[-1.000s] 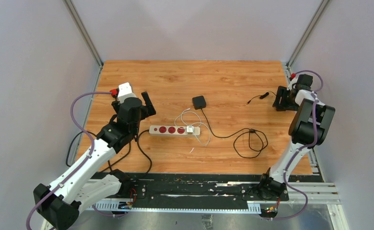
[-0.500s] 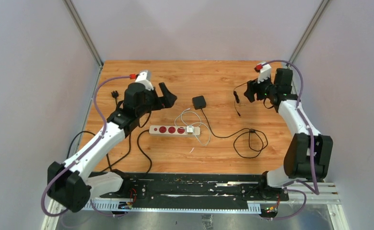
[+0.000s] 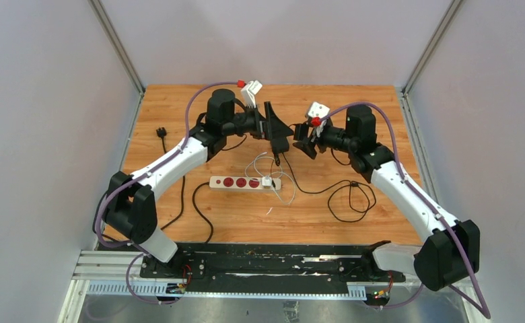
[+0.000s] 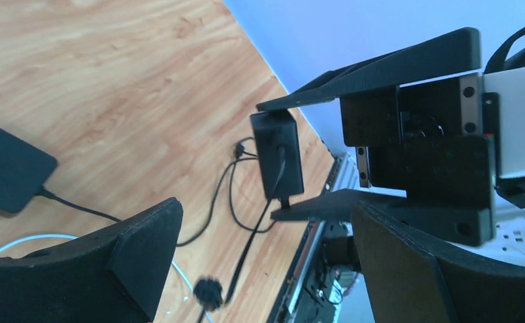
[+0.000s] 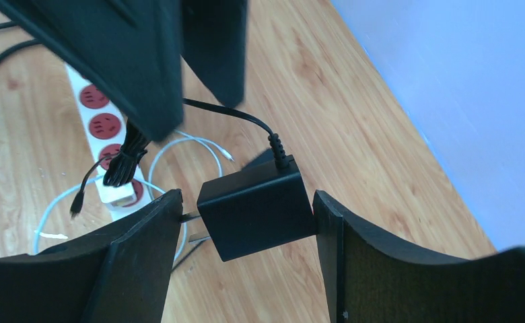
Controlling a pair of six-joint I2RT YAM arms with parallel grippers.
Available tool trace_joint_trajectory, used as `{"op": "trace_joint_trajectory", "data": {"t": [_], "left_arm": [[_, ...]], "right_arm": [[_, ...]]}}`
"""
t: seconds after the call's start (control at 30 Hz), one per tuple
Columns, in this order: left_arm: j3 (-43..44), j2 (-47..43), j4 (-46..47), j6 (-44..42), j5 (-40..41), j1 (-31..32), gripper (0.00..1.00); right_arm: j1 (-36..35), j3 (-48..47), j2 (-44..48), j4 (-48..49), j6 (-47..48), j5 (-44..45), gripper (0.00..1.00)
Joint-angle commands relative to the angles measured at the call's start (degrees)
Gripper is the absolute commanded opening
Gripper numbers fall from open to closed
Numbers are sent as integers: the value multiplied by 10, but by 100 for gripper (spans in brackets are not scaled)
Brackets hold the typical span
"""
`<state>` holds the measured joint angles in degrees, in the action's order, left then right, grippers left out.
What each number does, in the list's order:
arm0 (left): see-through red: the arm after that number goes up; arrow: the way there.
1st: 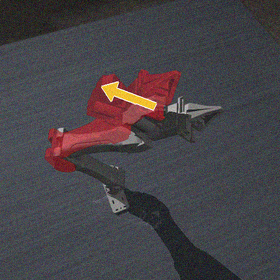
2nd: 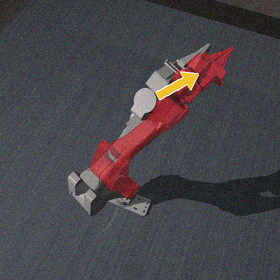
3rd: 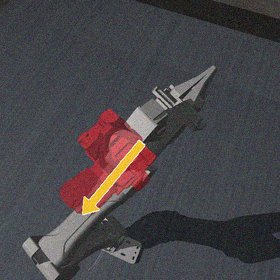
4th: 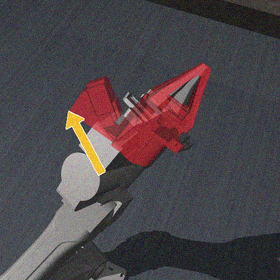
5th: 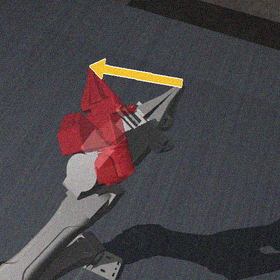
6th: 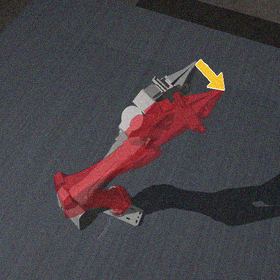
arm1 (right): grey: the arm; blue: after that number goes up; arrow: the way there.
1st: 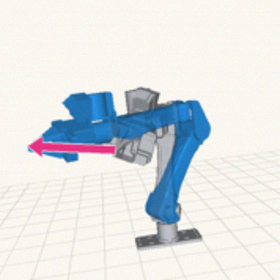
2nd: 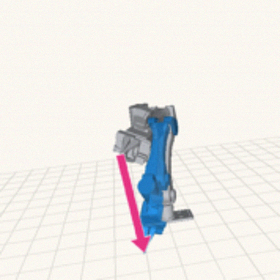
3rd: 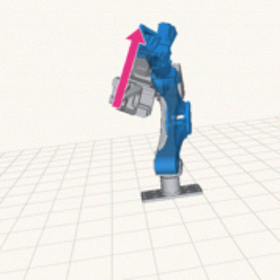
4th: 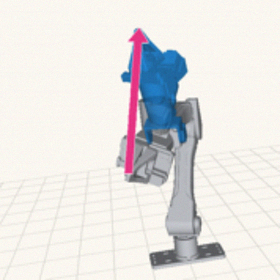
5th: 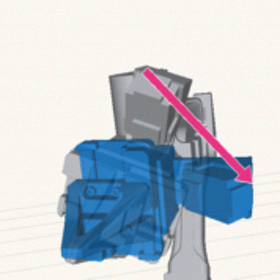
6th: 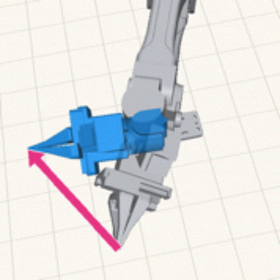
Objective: Insert the plug
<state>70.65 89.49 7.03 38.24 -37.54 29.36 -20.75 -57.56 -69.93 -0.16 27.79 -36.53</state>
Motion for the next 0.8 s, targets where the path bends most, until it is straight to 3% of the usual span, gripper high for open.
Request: {"op": "trace_joint_trajectory", "data": {"t": [0.0, 0.23, 0.5, 0.6, 0.77], "left_arm": [[10, -1, 13, -4, -32, 15, 98], [-8, -3, 14, -6, -6, 29, 89], [-26, -1, 14, -9, 23, 34, 63], [-24, 7, 14, -8, 11, 36, 46], [-21, 12, 15, -24, -4, 37, 0]], "right_arm": [[-40, -2, 10, 35, 19, -20, 27], [-76, -12, 2, 53, 15, 17, 27], [-101, -19, -1, 55, 11, 70, 27], [-109, -19, -1, 57, 11, 77, 29], [-115, -22, -3, 53, -2, 83, 41]]}}
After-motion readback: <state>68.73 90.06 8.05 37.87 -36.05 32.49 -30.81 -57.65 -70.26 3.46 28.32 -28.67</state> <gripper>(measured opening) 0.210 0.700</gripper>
